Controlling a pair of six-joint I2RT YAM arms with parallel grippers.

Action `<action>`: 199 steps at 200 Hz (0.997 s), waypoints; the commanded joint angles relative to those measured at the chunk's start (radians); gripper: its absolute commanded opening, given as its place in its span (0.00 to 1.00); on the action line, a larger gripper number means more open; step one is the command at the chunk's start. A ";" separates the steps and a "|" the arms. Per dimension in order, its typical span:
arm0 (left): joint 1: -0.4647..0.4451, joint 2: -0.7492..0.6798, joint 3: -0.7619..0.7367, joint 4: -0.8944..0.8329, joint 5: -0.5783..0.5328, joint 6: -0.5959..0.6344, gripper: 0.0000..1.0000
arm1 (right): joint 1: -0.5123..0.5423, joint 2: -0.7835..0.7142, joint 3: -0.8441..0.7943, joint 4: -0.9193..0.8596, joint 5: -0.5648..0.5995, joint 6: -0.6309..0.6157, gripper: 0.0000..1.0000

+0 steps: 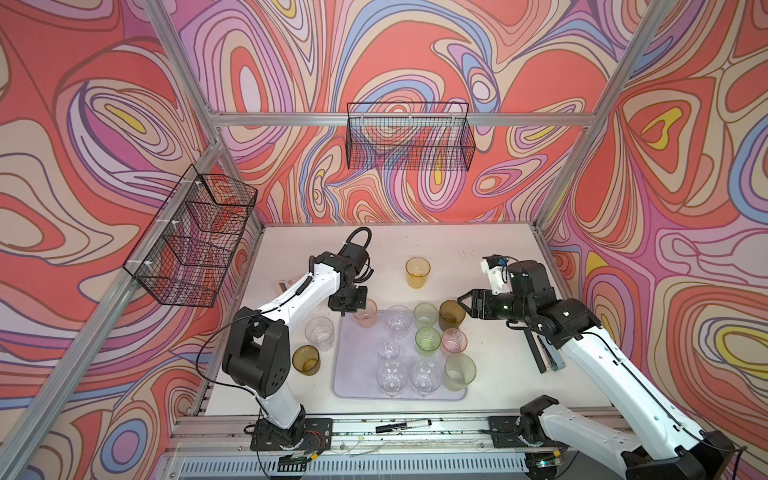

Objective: Place the glasses into the tray
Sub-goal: 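Lift the pink cup and carry it over the tray with the left gripper, then lower the pink cup onto the tray corner with the left gripper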

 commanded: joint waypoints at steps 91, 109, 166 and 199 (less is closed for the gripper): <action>-0.030 0.024 -0.008 0.039 -0.013 -0.023 0.00 | -0.003 -0.019 0.003 -0.011 0.015 -0.004 0.70; -0.035 0.035 -0.006 0.041 -0.013 -0.025 0.00 | -0.004 -0.017 0.000 -0.004 0.013 -0.003 0.70; -0.042 0.046 -0.008 0.041 -0.020 -0.026 0.00 | -0.003 -0.008 0.001 0.002 0.009 -0.006 0.70; -0.043 0.049 -0.009 0.037 -0.032 -0.026 0.00 | -0.003 -0.005 0.002 0.003 0.008 -0.009 0.70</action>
